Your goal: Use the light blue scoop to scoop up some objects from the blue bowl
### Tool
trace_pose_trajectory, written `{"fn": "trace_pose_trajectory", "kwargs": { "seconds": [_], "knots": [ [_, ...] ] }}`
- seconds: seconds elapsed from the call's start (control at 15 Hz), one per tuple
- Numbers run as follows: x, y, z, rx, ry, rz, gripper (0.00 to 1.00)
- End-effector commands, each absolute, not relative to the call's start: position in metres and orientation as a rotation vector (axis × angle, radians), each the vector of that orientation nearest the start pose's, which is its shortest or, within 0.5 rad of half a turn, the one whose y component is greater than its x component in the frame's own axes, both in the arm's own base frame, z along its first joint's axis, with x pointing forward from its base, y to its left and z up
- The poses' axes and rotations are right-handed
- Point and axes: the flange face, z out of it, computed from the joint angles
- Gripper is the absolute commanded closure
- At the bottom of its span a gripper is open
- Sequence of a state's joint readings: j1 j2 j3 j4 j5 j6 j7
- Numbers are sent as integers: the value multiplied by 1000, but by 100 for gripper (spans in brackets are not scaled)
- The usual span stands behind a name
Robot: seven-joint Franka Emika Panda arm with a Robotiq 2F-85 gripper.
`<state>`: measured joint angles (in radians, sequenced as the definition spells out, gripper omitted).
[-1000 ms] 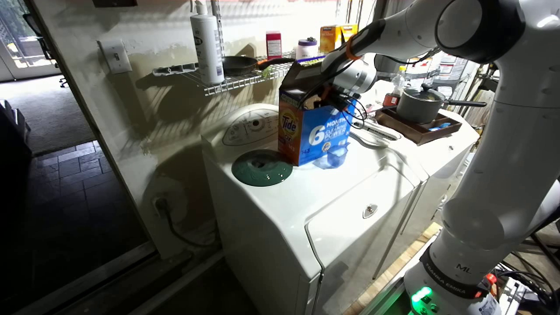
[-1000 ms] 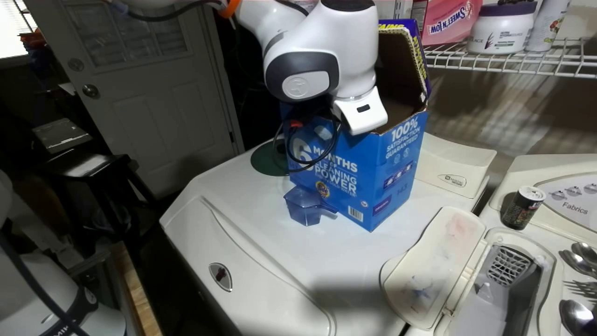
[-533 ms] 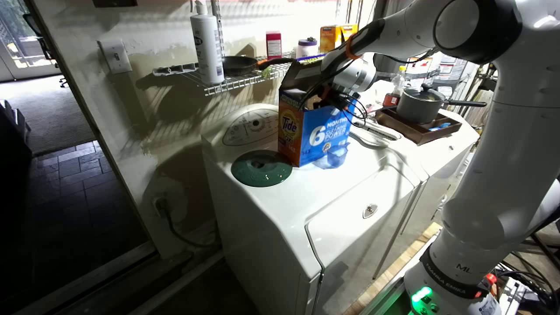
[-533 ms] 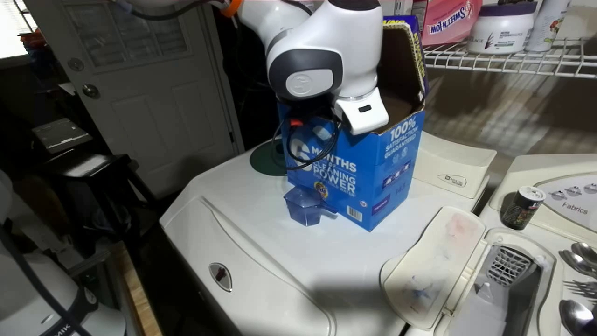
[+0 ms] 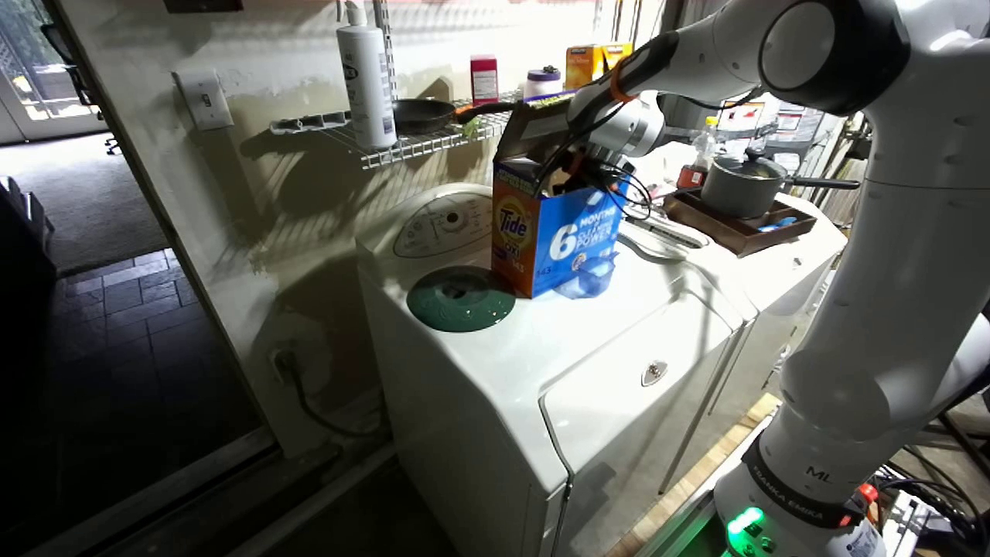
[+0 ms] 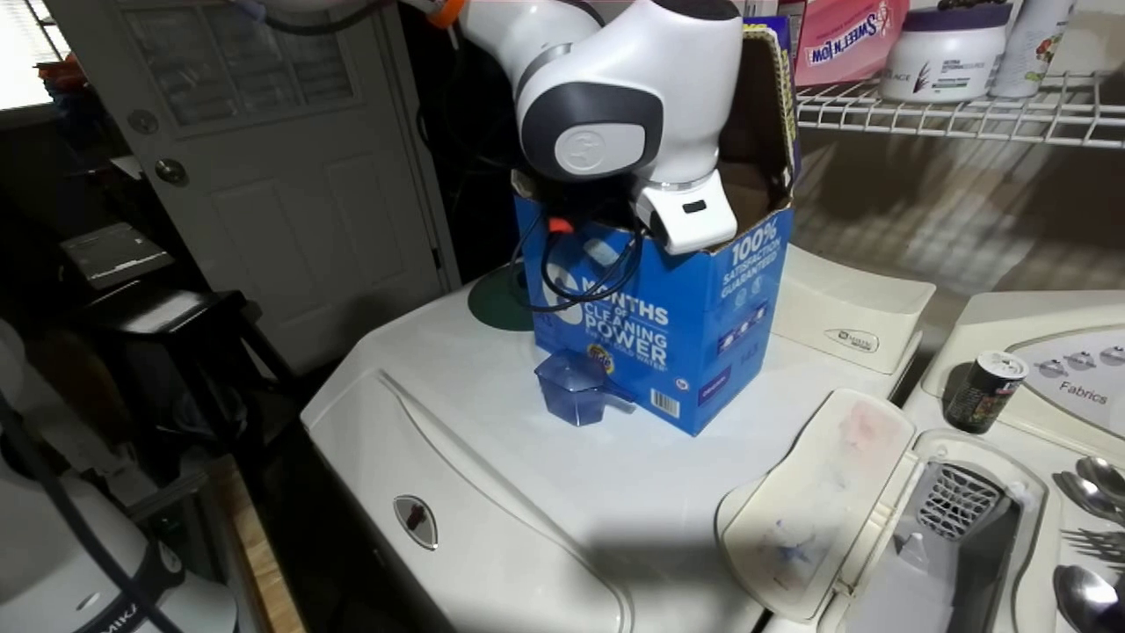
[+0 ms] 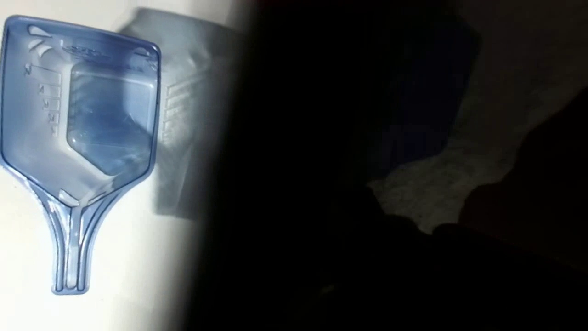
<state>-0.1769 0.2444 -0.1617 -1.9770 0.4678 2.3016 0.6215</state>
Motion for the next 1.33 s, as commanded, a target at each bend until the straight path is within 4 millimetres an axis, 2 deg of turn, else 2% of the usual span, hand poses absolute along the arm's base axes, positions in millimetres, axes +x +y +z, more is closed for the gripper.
{"fn": "trace_pose_trajectory", "kwargs": {
  "seconds": [0.0,0.27,0.6,1.27],
  "knots": [
    [574,-180,319,-2330,1626,141,99],
    [575,-179,319,-2337,1619,166,99],
    [576,-179,330,-2300,1611,216,99],
    [580,-191,335,-2253,1675,351,99]
  ]
}}
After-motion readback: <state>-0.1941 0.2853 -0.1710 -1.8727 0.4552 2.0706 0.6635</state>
